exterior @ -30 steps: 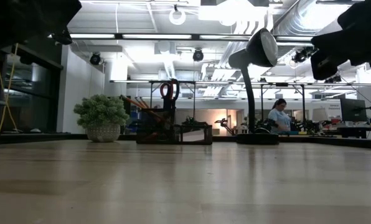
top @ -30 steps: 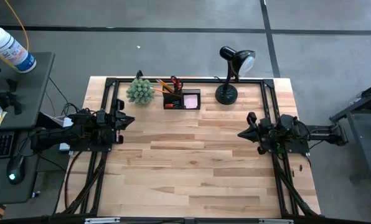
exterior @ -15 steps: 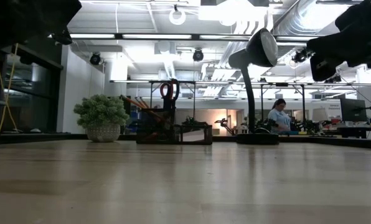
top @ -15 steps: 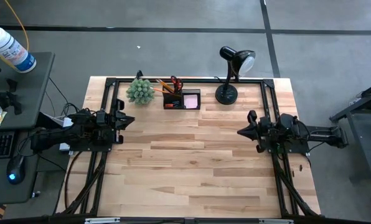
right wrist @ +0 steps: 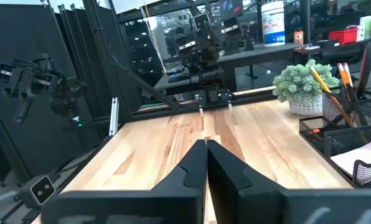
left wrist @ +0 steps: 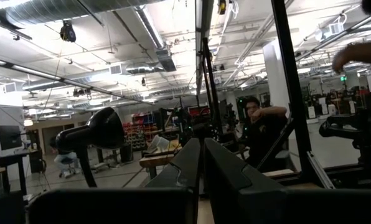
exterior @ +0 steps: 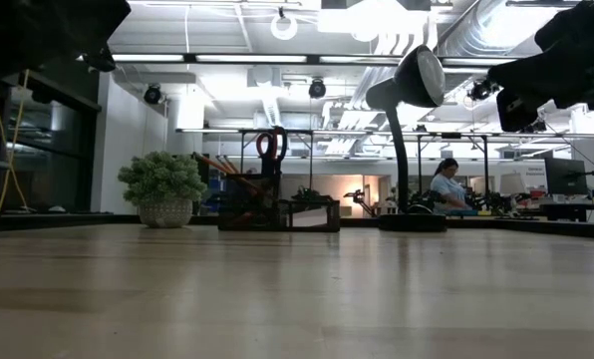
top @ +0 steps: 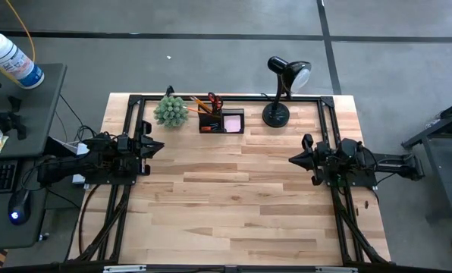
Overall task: Pick and place office supplies into organizer
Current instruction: Return to Home Position
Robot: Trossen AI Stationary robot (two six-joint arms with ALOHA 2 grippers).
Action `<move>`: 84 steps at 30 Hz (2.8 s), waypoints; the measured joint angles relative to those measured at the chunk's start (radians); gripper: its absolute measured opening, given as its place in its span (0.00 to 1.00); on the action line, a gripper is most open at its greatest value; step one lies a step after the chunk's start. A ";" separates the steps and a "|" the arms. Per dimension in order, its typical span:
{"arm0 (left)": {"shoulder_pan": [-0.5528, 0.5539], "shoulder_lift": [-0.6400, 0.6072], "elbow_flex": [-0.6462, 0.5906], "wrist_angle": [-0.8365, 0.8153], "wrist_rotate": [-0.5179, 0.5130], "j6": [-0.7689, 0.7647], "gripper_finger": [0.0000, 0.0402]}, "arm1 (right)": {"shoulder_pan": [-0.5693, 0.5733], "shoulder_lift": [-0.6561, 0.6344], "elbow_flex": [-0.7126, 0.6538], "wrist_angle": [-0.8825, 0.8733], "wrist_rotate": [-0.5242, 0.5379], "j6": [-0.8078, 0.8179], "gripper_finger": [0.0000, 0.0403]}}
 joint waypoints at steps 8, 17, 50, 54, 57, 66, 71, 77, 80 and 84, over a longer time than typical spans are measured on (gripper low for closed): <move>0.000 0.000 0.000 0.000 0.000 0.000 0.03 | 0.000 0.000 0.000 0.000 0.001 0.000 0.01; 0.000 0.000 0.000 0.000 0.000 0.000 0.03 | 0.000 0.000 0.000 0.000 0.002 0.000 0.01; 0.000 0.000 0.000 0.000 0.000 0.000 0.03 | 0.000 0.000 0.000 0.001 0.002 0.000 0.00; 0.000 0.000 0.000 0.000 0.000 0.000 0.03 | 0.000 0.000 0.000 0.001 0.002 0.000 0.01; 0.000 0.000 0.000 0.000 0.000 0.000 0.03 | 0.000 0.000 0.000 0.001 0.002 0.000 0.01; 0.000 0.000 0.000 0.000 0.000 0.000 0.03 | 0.000 0.001 0.000 0.001 0.002 0.000 0.02; 0.000 0.000 0.000 0.000 0.000 0.000 0.03 | 0.000 0.001 0.000 0.001 0.002 0.000 0.01; 0.000 0.000 0.000 0.000 0.000 0.000 0.03 | 0.000 0.000 0.000 0.001 0.001 0.000 0.01; 0.000 0.000 0.000 0.000 0.000 0.000 0.03 | 0.000 0.001 0.000 0.001 0.001 0.000 0.01; 0.000 0.000 0.000 0.000 0.000 0.000 0.03 | 0.000 0.000 0.000 0.001 0.002 0.000 0.01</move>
